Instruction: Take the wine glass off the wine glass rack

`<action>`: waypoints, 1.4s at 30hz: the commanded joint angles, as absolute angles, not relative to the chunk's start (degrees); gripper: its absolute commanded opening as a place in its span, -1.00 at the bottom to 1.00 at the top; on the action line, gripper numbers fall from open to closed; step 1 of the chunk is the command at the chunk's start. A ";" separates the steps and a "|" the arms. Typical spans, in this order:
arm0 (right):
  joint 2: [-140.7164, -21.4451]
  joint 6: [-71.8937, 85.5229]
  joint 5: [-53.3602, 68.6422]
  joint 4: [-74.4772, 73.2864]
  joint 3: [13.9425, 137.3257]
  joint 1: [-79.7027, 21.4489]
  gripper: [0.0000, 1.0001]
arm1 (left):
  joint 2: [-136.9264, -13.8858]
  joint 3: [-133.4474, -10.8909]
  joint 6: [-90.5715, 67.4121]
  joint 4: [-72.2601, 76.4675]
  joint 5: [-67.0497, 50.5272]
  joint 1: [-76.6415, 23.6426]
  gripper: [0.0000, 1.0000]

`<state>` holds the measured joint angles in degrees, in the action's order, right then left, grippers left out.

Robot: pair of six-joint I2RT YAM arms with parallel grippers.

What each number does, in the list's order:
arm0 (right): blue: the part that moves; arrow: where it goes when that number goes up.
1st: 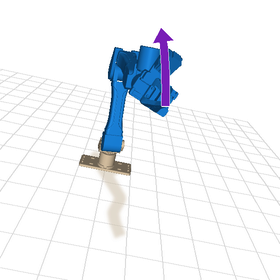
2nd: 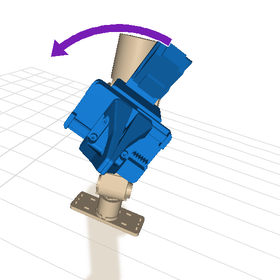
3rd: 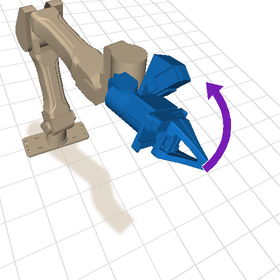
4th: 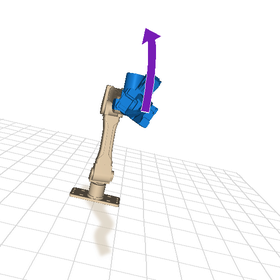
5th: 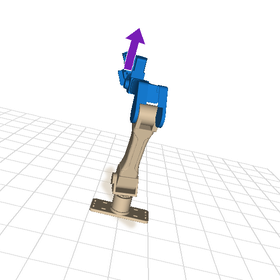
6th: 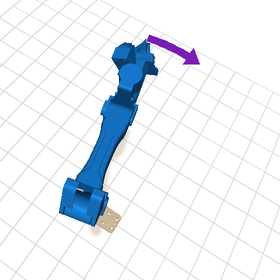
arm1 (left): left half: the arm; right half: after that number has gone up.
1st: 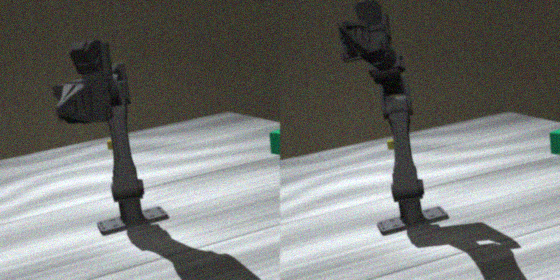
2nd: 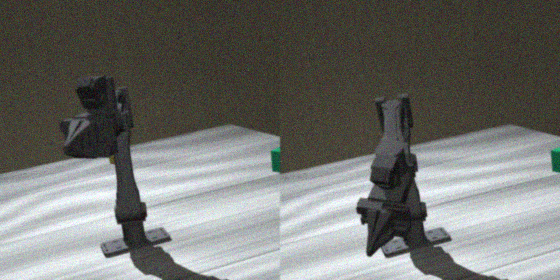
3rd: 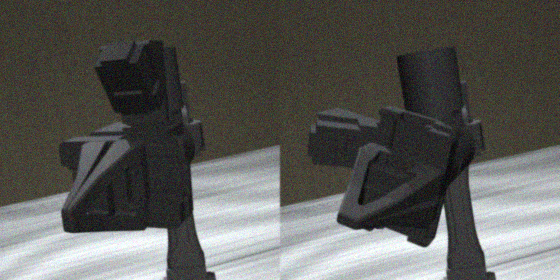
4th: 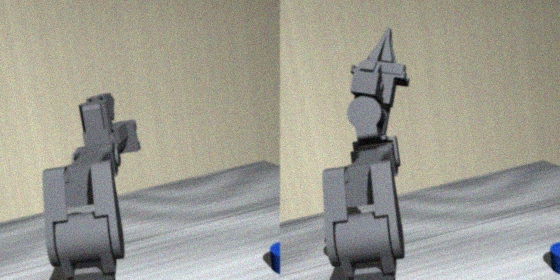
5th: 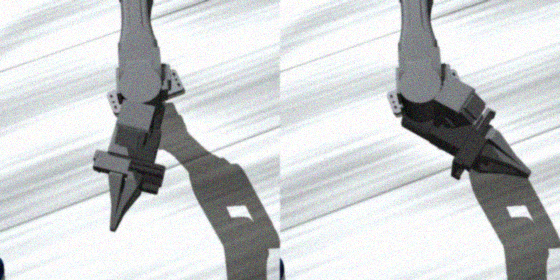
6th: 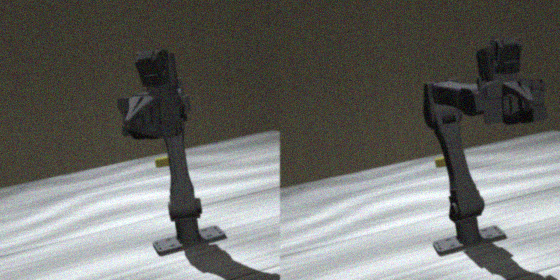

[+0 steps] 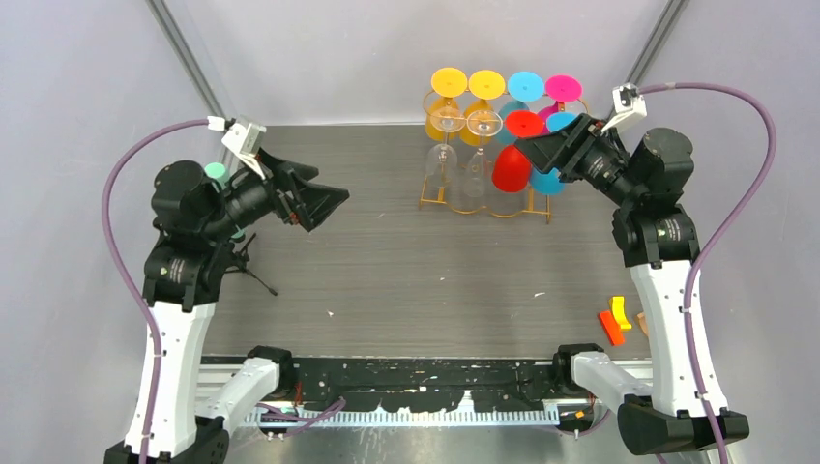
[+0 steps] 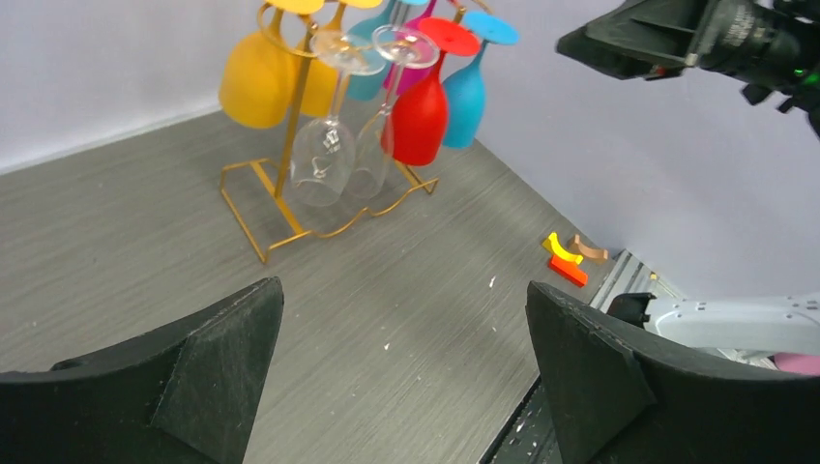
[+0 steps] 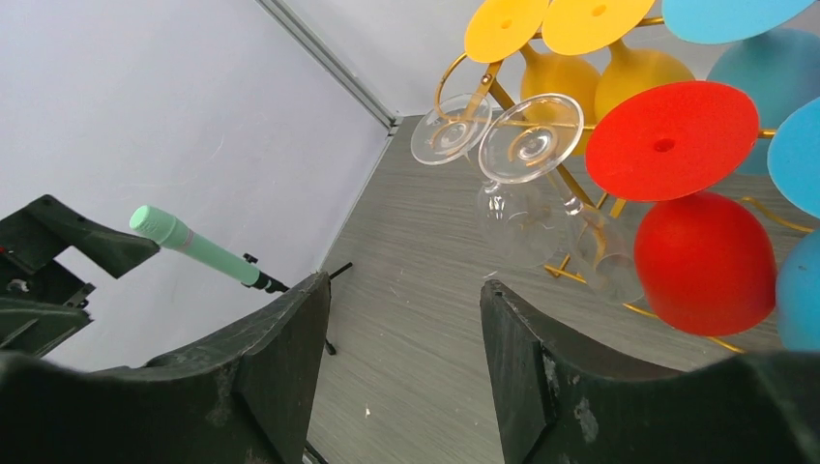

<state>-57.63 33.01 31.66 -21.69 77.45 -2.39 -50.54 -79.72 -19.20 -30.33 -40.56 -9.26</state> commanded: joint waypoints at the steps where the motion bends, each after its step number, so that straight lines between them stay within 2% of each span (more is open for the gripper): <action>1: -57.53 34.38 32.52 -19.46 76.76 -2.25 0.27 | -51.34 -77.82 -20.88 -30.21 -37.41 -9.15 0.99; 8: -58.05 35.53 32.61 -19.62 75.15 -2.27 0.27 | -53.86 -73.49 -24.23 -25.06 -41.11 -9.16 0.99; 14: -58.22 39.59 32.86 -18.27 73.51 -2.36 0.27 | -61.09 -75.18 -34.28 -17.94 -42.95 -9.61 0.99; 22: -58.19 43.83 31.56 -16.15 70.80 -2.50 0.26 | -72.92 -82.80 -42.24 -11.14 -23.43 -22.26 0.99; 27: -57.52 44.92 30.46 -17.40 71.08 -2.55 0.25 | -79.56 -83.88 -49.11 -4.29 -12.77 -25.65 0.99; 32: -56.04 44.51 28.65 -18.95 70.78 -2.55 0.25 | -85.40 -85.77 -54.36 1.20 -10.21 -27.17 0.99; 39: -54.59 43.23 26.29 -20.52 70.08 -2.59 0.25 | -91.26 -91.67 -55.86 0.24 -5.90 -29.57 0.98; 42: -54.53 44.27 24.61 -20.14 69.07 -2.63 0.21 | -93.75 -93.98 -57.64 0.18 -5.18 -30.21 0.74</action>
